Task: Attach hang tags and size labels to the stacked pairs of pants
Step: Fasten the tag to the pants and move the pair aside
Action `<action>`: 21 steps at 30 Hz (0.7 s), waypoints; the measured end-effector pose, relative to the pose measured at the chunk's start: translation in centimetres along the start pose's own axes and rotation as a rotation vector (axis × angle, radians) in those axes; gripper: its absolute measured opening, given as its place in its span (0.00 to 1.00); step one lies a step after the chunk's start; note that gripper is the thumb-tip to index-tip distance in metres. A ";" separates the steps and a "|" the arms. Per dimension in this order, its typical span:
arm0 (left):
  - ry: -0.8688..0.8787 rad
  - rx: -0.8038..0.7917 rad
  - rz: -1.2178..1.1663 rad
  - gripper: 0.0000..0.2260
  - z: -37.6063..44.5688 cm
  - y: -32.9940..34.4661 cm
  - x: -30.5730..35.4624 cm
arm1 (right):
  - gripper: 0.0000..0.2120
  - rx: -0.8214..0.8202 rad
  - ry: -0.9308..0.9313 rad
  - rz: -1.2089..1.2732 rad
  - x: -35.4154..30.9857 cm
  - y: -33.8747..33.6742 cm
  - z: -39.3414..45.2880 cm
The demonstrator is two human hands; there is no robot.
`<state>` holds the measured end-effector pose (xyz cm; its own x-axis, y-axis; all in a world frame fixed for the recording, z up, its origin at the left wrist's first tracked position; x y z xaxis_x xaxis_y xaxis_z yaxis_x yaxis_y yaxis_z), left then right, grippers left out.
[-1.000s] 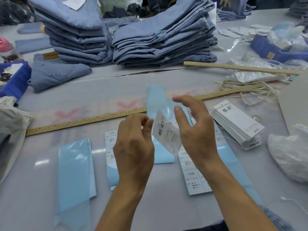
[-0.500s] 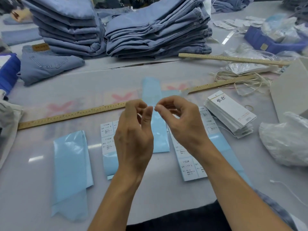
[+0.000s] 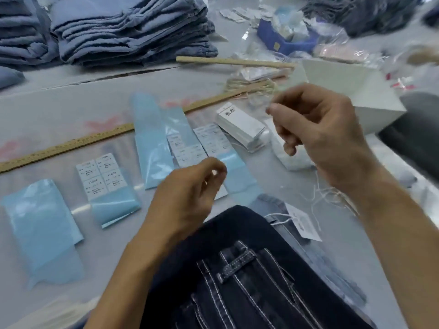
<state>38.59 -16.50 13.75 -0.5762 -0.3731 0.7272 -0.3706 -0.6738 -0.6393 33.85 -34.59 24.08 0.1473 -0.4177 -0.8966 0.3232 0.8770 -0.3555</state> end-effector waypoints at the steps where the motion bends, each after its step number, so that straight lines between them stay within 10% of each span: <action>1: -0.002 -0.070 0.018 0.08 -1.7 0.3 1.2 | 0.02 -0.010 0.005 -0.048 -0.5 -0.9 -2.1; 7: -0.074 -0.231 0.016 0.11 -11.0 0.7 4.0 | 0.03 -0.183 0.168 -0.296 -0.2 3.2 -13.4; 21: -0.398 -0.051 -0.219 0.07 -12.7 1.3 3.5 | 0.08 -0.141 0.214 -0.814 -0.9 6.9 -18.6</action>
<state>26.87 -10.61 12.27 -0.1591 -0.4477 0.8799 -0.4936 -0.7358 -0.4636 18.56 -23.81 17.49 -0.2652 -0.8892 -0.3729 0.1301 0.3502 -0.9276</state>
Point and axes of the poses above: each hand's wrist, its own z-axis towards the middle knuckle, its own y-axis out of the palm, x = y × z, the point moved 8 cm from there along z, towards the middle knuckle, and after that the axes turned 3 degrees about -x, right-handed, at the moved point
